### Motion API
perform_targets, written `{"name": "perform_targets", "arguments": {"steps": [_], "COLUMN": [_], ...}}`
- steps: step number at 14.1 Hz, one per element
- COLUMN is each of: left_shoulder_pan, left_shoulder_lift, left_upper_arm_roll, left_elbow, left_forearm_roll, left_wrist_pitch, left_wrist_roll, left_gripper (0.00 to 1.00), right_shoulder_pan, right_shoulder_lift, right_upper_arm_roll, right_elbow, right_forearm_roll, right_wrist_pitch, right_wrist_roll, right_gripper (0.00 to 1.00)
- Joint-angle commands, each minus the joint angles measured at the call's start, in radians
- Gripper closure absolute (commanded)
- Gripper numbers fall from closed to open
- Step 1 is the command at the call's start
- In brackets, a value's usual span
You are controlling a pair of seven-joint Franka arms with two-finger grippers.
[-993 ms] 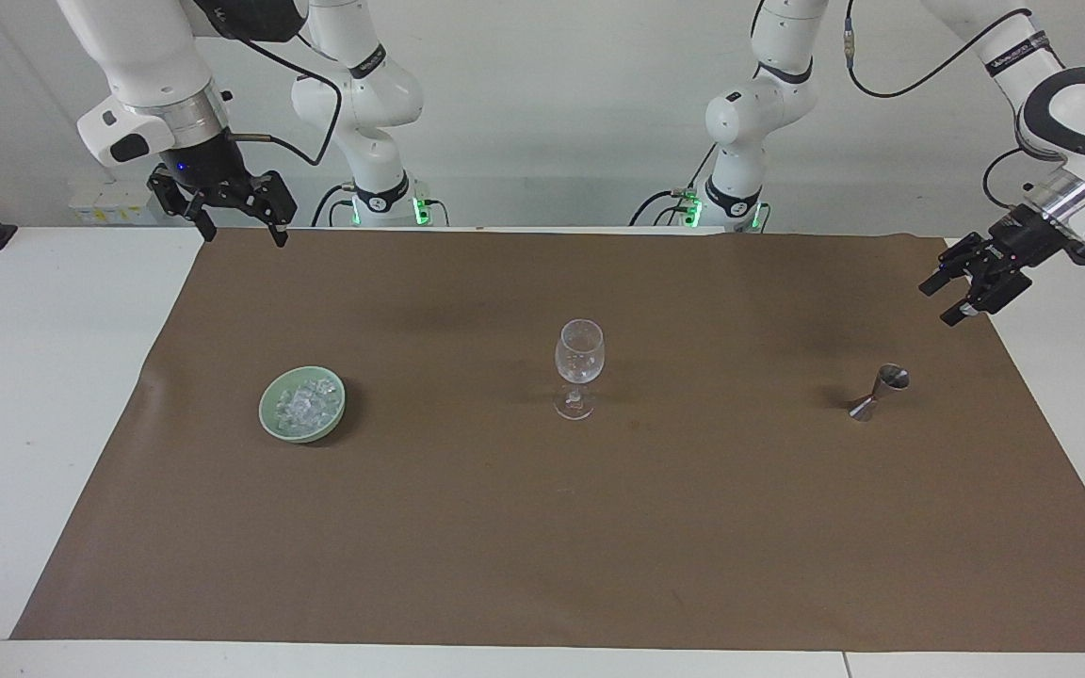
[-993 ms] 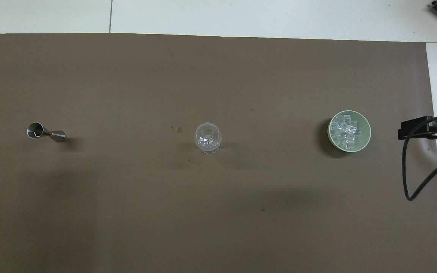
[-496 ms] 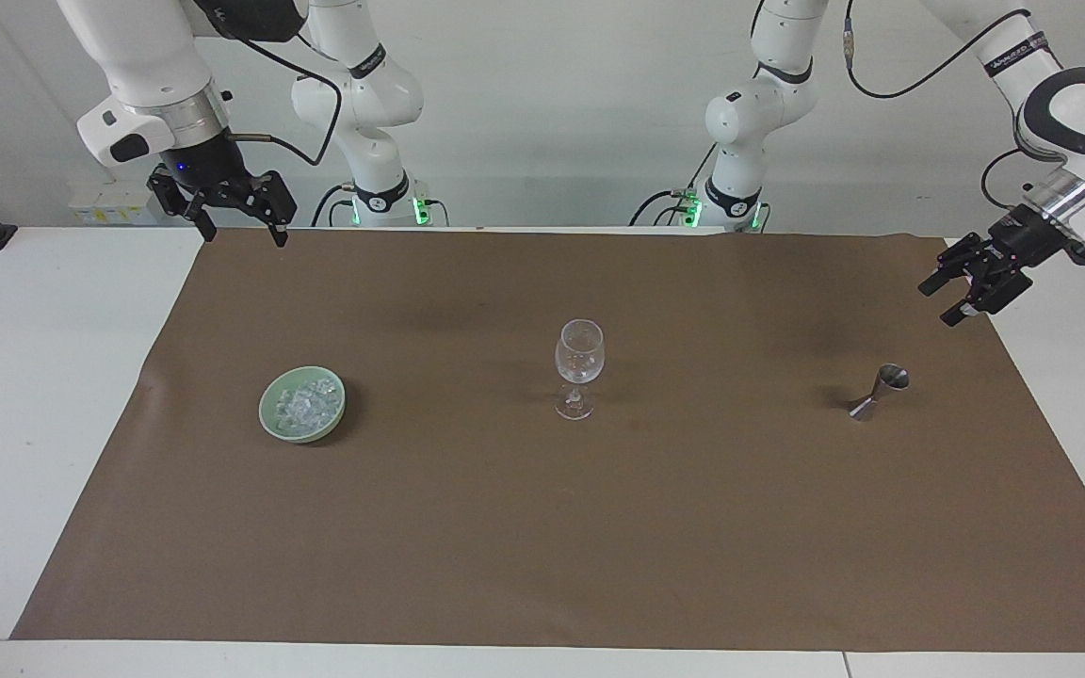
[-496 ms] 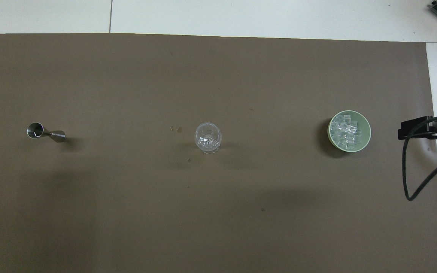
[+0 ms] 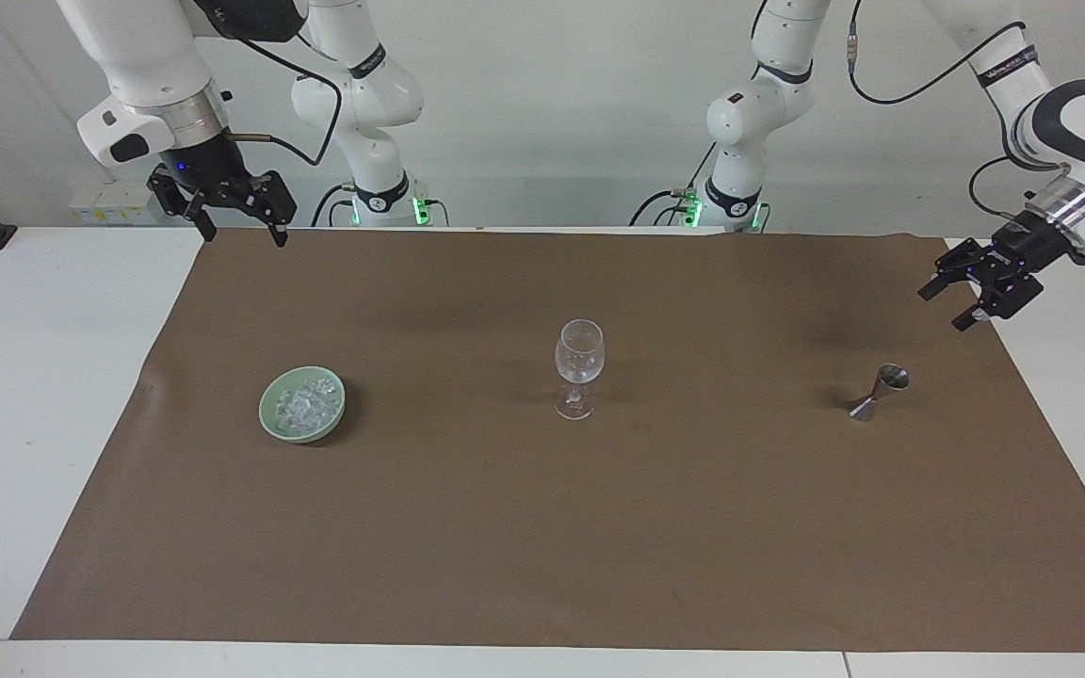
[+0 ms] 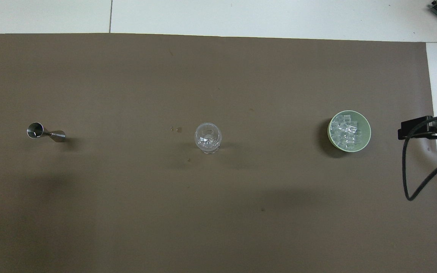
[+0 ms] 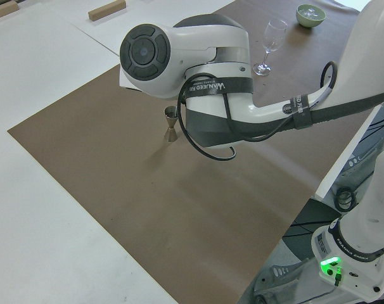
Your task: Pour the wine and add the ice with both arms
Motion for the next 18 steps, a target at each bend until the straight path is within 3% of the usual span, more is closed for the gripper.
{"name": "perform_targets", "arguments": {"steps": [1, 18], "left_shoulder_pan": [0.043, 0.129], "left_shoulder_lift": [0.032, 0.259], "left_upper_arm_roll": [-0.011, -0.011], "left_elbow": [-0.010, 0.005], "left_forearm_roll": [-0.064, -0.202], "left_wrist_pitch": [0.022, 0.028], "left_wrist_roll": [-0.052, -0.157], "left_gripper": [0.00, 0.00], "right_shoulder_pan": [-0.005, -0.005], "right_shoulder_lift": [-0.022, -0.022], "right_upper_arm_roll": [0.005, 0.005], "right_elbow": [-0.027, -0.027], "right_forearm_roll": [0.012, 0.012], "right_wrist_pitch": [0.012, 0.012], "right_wrist_roll": [0.004, 0.004], "right_gripper": [0.00, 0.00]}}
